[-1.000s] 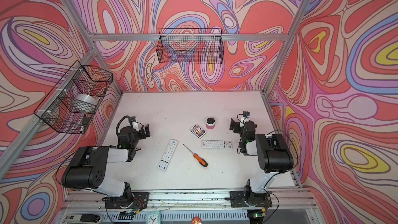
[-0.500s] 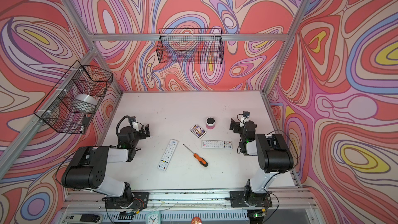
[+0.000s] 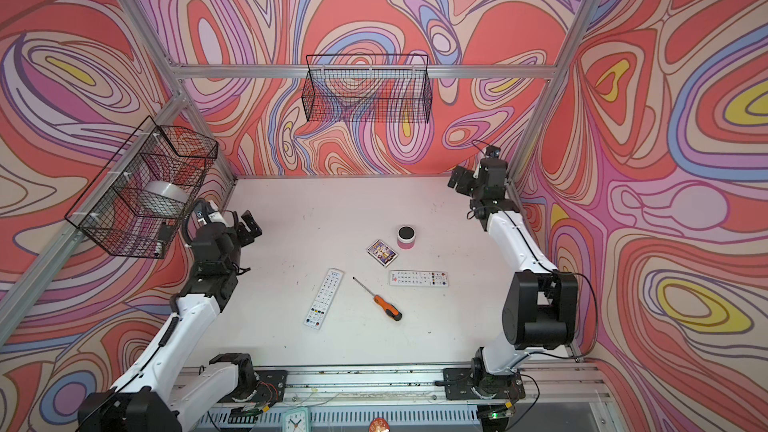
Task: Unload the batteries from the remote control
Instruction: 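Raise both arms from rest and move the right gripper toward the remotes, then lower the right gripper onto the smaller white remote and close on its end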
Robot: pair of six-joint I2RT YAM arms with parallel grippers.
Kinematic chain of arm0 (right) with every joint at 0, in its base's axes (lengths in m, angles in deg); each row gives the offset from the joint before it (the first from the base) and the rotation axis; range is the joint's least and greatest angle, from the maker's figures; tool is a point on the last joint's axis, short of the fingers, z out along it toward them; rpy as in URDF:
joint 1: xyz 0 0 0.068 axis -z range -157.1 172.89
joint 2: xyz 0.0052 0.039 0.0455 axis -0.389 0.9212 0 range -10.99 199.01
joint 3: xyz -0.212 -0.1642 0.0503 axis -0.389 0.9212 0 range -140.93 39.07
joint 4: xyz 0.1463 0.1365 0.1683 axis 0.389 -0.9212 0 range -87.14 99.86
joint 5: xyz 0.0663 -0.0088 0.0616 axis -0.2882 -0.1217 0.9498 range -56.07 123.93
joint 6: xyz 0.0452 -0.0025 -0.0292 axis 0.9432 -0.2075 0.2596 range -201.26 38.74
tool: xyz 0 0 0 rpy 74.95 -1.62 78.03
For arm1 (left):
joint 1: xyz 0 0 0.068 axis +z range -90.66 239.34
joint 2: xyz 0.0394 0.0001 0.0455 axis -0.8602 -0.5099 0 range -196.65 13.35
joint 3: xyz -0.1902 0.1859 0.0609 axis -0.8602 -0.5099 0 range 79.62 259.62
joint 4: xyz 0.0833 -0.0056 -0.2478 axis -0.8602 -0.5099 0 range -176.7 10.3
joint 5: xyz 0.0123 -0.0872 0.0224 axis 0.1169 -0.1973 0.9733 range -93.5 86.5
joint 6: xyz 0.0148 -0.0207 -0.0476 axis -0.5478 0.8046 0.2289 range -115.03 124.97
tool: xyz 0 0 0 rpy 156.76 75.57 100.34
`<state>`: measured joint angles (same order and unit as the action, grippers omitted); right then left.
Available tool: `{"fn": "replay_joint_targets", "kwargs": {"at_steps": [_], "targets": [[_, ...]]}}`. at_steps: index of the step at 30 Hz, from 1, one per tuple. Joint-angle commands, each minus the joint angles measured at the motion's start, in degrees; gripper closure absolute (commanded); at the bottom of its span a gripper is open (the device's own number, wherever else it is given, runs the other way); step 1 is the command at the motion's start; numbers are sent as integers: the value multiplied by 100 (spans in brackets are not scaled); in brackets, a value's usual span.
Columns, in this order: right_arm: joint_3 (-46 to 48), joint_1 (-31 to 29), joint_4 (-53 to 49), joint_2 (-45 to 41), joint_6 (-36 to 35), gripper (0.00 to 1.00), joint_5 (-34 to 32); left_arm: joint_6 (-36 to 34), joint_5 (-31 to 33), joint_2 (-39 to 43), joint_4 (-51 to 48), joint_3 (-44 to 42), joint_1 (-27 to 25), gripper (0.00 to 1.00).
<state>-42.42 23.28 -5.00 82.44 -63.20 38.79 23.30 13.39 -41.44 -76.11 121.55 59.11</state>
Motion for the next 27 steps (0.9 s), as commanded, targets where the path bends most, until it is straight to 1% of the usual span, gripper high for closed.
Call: {"fn": "replay_joint_targets", "kwargs": {"at_steps": [1,2,4,6,8,10,11,12,14,16,18,21,23,25,27], "targets": [[-734,-511,-2978,317,81,2,1138,459,-104,325,-2285,401,-274,0],[-994,-680,-3369,361,-47,2,1131,548,-362,402,-2527,562,-307,0],[-1387,-906,-4227,460,-209,2,1097,595,-1124,454,-2941,901,-480,0],[-1442,-953,-4785,453,-264,2,1239,779,-1608,326,-3310,1184,-695,0],[-1313,-1000,-5106,352,-549,2,1508,964,-1943,92,-3704,1446,-883,0],[-1165,-1136,-5327,214,-988,2,1577,1036,-2476,-130,-3943,1599,-1023,0],[-1059,-1271,-5355,102,-1296,2,1674,1000,-2753,-229,-4005,1644,-1091,0],[-939,-1495,-5306,-8,-1697,2,1678,958,-2880,-307,-4064,1675,-1173,0],[-620,-1875,-5089,-283,-2549,2,1695,902,-2990,-390,-4154,1680,-1250,0],[-319,-2083,-4885,-545,-3365,2,1583,849,-3038,-375,-4165,1660,-1293,0],[-191,-2107,-4872,-603,-4083,2,1266,817,-3111,-378,-4165,1693,-1363,0],[-25,-2112,-5118,-520,-5152,2,832,832,-3231,-386,-4179,1711,-1406,0],[43,-2112,-5250,-420,-5588,2,566,854,-3161,-354,-4230,1689,-1409,0],[126,-2110,-5241,-302,-5849,2,410,871,-3076,-275,-4257,1627,-1409,0],[233,-2110,-5245,-236,-6211,2,604,883,-3023,-213,-4301,1560,-1409,0]]}}
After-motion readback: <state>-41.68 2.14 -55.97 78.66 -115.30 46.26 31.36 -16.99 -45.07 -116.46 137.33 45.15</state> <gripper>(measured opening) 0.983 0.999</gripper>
